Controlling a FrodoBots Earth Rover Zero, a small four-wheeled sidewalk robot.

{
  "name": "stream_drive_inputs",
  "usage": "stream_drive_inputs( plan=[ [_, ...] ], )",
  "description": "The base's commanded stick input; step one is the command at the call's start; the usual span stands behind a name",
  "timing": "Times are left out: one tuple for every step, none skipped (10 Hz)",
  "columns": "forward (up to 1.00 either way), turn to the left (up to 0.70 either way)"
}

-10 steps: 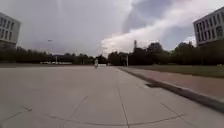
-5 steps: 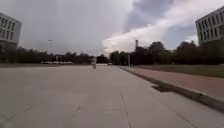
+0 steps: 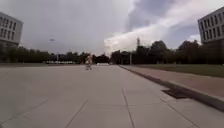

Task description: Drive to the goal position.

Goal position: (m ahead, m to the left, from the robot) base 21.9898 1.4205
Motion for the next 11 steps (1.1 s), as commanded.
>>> stream_drive_inputs(
  plan=[
    [1.0,0.0],
    [1.0,0.0],
    [1.0,0.0],
    [1.0,0.0],
    [1.0,0.0],
    [1.0,0.0],
    [1.0,0.0],
    [1.0,0.0],
    [1.0,0.0],
    [1.0,0.0],
    [1.0,0.0]
  ],
)
